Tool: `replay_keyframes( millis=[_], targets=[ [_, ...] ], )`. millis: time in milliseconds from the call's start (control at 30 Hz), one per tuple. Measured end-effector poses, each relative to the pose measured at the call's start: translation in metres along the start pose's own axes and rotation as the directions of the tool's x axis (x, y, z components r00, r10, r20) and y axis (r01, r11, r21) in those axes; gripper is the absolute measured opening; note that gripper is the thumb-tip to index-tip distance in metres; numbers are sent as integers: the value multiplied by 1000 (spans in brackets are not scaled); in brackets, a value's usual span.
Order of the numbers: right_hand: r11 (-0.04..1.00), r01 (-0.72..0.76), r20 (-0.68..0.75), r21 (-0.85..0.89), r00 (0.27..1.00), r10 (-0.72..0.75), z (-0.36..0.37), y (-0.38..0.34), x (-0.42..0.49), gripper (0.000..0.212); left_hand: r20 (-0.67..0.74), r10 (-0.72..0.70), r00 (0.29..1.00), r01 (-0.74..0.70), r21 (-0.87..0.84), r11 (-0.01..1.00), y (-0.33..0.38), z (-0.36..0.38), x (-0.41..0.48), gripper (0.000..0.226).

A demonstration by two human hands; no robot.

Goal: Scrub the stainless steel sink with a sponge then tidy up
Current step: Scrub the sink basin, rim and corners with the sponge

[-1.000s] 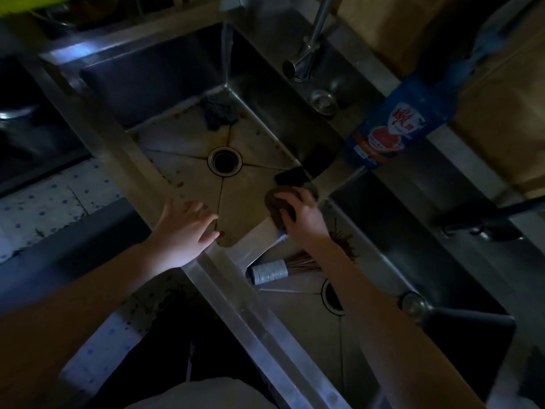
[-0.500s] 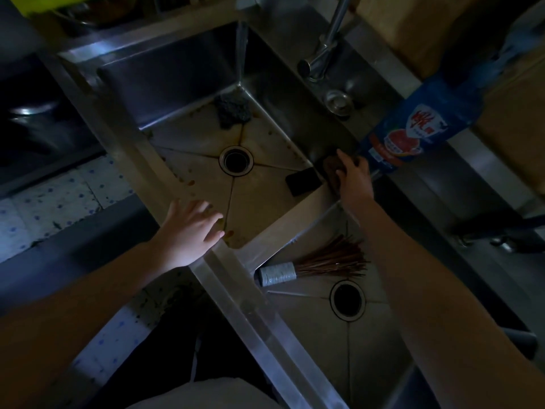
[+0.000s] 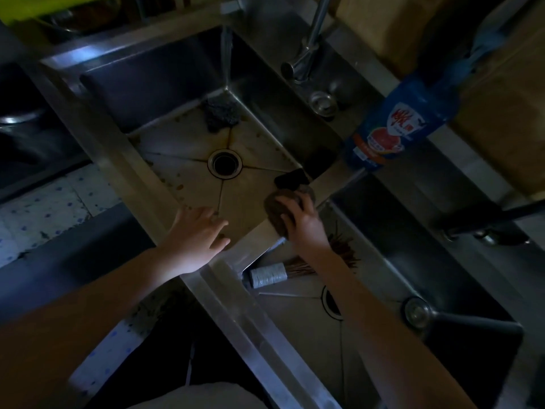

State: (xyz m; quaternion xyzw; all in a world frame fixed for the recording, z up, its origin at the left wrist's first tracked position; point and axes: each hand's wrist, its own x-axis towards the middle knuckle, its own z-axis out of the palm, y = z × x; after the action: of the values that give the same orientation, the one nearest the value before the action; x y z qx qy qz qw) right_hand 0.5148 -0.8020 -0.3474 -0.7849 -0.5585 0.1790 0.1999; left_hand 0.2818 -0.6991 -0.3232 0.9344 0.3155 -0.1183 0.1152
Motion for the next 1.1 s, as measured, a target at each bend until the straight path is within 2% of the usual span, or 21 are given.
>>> replay_keyframes(
  millis=[200, 300, 400, 500, 633, 867, 1100],
  targets=[
    [995, 38, 13, -88, 999, -37, -8, 22, 12, 36, -26, 1, 1000, -1, 14, 1000, 9, 2, 9, 47],
    [992, -108, -83, -70, 991, 102, -28, 43, 37, 39, -70, -3, 998, 3, 0, 1000, 8, -2, 7, 41],
    [971, -238, -82, -18, 968, 235, -51, 62, 66, 42, -86, -17, 996, 17, 3, 1000, 5, -5, 3, 38],
    [952, -291, -54, 94, 953, 297, -64, 72, 91, 40, -101, -33, 994, 34, 10, 999, 1, -8, -2, 38],
    [929, -334, -63, 161, 936, 347, -68, 68, 97, 40, -86, -45, 995, 47, 28, 998, -10, -12, -5, 38],
    [965, -213, -48, 154, 974, 223, -32, 9, 40, 42, -83, -55, 995, 56, 15, 998, -33, -12, -4, 42],
    [995, -84, 110, 51, 991, 78, 15, -71, -13, 39, -45, -36, 998, 36, 3, 999, -63, -15, -1, 47]
  ],
)
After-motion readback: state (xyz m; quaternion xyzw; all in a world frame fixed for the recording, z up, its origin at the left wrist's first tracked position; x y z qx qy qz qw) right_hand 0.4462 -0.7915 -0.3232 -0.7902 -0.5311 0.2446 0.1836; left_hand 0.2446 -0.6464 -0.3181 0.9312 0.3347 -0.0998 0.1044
